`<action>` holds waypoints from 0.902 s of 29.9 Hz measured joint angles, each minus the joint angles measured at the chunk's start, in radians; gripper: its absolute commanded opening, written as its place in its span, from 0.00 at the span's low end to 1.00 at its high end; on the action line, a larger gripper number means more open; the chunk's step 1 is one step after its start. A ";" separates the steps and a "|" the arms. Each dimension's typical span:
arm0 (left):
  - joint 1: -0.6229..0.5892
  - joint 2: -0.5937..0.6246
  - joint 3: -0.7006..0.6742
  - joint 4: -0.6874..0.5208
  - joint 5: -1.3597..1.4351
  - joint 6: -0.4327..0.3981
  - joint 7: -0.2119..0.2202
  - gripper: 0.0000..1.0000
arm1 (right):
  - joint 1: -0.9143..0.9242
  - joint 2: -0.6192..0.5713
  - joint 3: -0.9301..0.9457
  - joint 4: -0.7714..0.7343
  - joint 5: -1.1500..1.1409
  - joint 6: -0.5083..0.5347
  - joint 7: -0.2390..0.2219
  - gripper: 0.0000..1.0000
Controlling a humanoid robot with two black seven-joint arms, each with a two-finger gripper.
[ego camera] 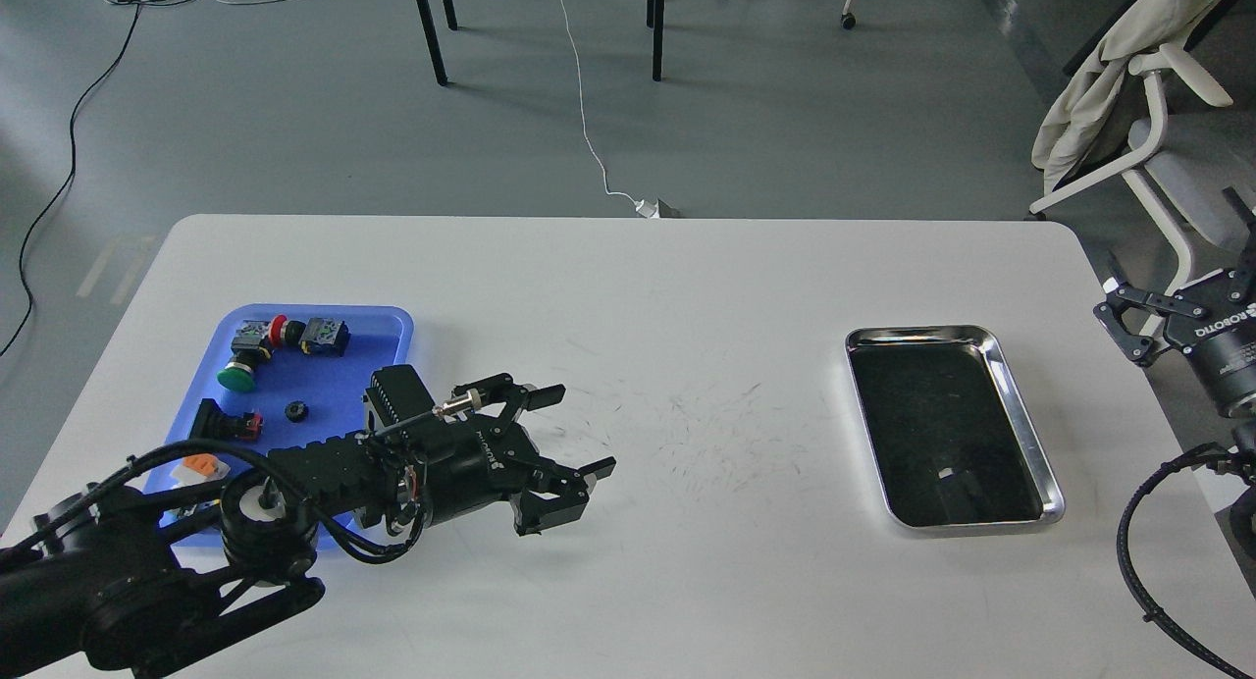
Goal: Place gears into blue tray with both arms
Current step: 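Reach the left gripper toward the black part on the table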
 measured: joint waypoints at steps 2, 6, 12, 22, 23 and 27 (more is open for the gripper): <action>0.007 -0.017 0.000 0.029 0.000 0.001 0.000 0.96 | 0.000 0.000 0.000 -0.004 0.000 0.000 0.000 1.00; 0.036 -0.027 -0.003 0.064 0.000 0.003 0.002 0.96 | 0.001 0.001 0.001 -0.007 0.000 0.000 0.002 1.00; 0.067 -0.037 -0.004 0.114 0.000 0.046 0.023 0.93 | 0.002 0.001 0.002 -0.007 0.000 0.000 0.015 1.00; 0.110 -0.035 -0.003 0.129 0.000 0.068 0.055 0.68 | 0.001 -0.001 0.006 -0.003 0.000 0.006 0.036 0.99; 0.112 -0.035 -0.003 0.132 0.000 0.073 0.057 0.67 | 0.001 -0.001 0.006 -0.003 0.000 0.006 0.036 0.99; 0.123 -0.035 -0.003 0.139 0.000 0.083 0.066 0.56 | 0.001 -0.001 0.006 -0.002 0.000 0.006 0.037 0.99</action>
